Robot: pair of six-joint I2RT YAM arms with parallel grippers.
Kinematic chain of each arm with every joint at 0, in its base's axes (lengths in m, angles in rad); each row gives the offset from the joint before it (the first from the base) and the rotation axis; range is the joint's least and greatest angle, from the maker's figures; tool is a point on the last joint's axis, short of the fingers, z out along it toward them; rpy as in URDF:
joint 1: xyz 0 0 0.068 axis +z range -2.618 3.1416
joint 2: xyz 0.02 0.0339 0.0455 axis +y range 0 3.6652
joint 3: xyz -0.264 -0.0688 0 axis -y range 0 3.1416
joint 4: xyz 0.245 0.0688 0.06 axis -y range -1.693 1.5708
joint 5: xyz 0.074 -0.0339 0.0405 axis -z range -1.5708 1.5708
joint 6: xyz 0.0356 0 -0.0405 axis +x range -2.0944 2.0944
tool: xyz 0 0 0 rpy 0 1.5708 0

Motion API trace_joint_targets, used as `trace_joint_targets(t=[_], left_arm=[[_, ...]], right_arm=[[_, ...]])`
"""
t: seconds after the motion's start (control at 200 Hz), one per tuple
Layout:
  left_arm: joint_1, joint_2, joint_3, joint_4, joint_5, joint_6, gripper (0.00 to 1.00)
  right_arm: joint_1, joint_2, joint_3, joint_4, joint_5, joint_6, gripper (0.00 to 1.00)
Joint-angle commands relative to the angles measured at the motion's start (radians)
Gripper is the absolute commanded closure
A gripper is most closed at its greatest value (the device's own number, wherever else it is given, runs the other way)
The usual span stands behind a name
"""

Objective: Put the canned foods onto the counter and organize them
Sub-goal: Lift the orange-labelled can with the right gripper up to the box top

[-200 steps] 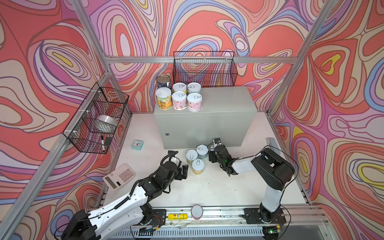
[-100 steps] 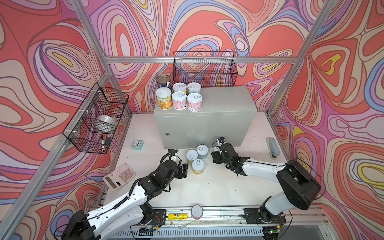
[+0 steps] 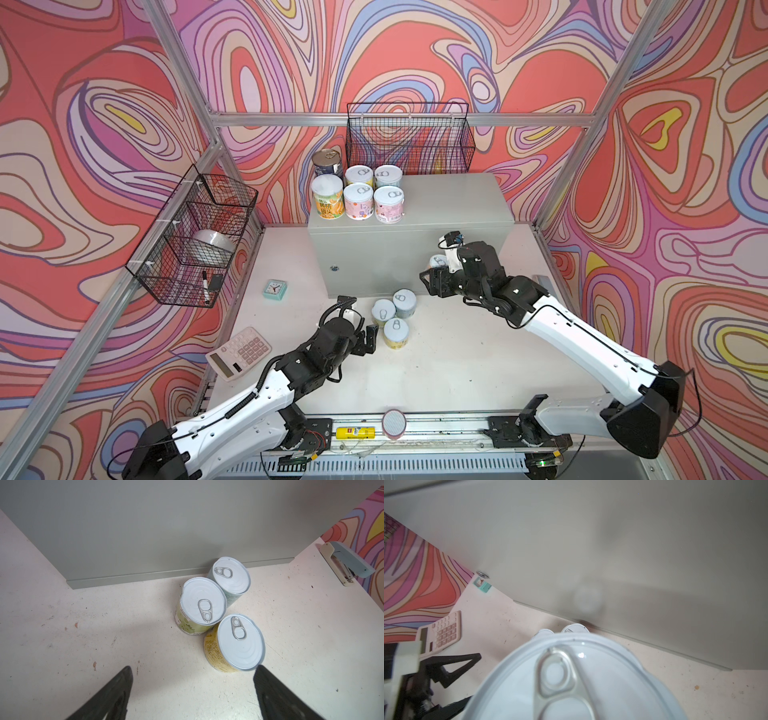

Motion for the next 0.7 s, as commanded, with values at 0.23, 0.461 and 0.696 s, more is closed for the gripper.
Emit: trace_joint_targets(t=[0.23, 0.461, 0.696], left_arm=[[-0.003, -0.054, 0.020, -0.017, -0.016, 0.027, 0.07], [-0.003, -0.032, 0.034, 0.006, 0.000, 0.042, 0.07], [-0.003, -0.028, 0.044, -0.008, 0.000, 0.073, 0.08]], right_arm=[[-0.002, 0.058, 0.331, -0.083, 0.098, -0.115, 1.00], [-0.016, 0.201, 0.462, 0.036, 0.217, -0.208, 1.00], [-0.039, 0.323, 0.579, 0.036, 0.238, -0.235, 1.00]])
